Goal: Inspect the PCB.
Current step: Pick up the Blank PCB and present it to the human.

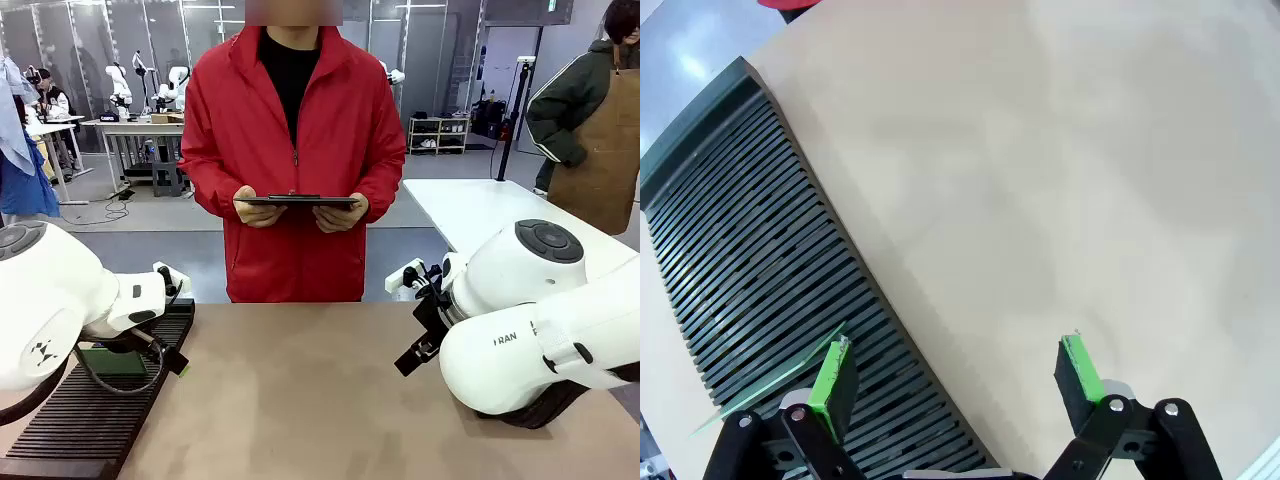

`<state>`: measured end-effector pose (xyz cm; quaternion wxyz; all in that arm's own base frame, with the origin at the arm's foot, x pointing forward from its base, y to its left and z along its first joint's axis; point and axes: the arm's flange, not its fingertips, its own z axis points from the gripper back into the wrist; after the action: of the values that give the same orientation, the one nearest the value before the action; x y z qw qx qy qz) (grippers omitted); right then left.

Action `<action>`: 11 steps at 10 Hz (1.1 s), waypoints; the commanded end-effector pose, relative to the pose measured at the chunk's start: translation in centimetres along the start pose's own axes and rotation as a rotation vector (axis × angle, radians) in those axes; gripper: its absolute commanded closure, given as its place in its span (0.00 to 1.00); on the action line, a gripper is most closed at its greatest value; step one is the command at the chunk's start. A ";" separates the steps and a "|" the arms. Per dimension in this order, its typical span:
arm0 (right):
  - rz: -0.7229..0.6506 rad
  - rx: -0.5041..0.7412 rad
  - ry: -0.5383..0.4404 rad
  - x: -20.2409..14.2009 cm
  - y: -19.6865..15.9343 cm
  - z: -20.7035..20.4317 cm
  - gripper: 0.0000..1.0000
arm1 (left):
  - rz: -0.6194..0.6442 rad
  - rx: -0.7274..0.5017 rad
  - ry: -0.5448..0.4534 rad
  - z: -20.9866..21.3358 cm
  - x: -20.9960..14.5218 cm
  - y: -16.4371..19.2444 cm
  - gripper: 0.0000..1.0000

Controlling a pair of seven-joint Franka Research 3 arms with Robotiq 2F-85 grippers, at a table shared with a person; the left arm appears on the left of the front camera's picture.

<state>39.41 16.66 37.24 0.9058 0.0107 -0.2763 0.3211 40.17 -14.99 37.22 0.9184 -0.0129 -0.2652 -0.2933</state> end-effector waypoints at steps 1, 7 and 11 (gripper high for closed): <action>0.000 0.000 0.000 0.0 0.0 0.0 0.00 | 0.000 0.000 0.000 0.0 0.0 0.0 0.00; 0.000 0.000 0.000 0.0 0.0 0.0 0.00 | 0.000 0.000 0.000 0.0 0.0 0.0 0.00; 0.006 0.043 0.021 0.8 -0.6 1.3 0.00 | -0.016 -0.050 0.020 1.4 1.1 0.6 0.00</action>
<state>39.46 16.75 37.50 0.9064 0.0118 -0.2727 0.3223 40.20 -15.17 37.50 0.9185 -0.0155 -0.2631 -0.2949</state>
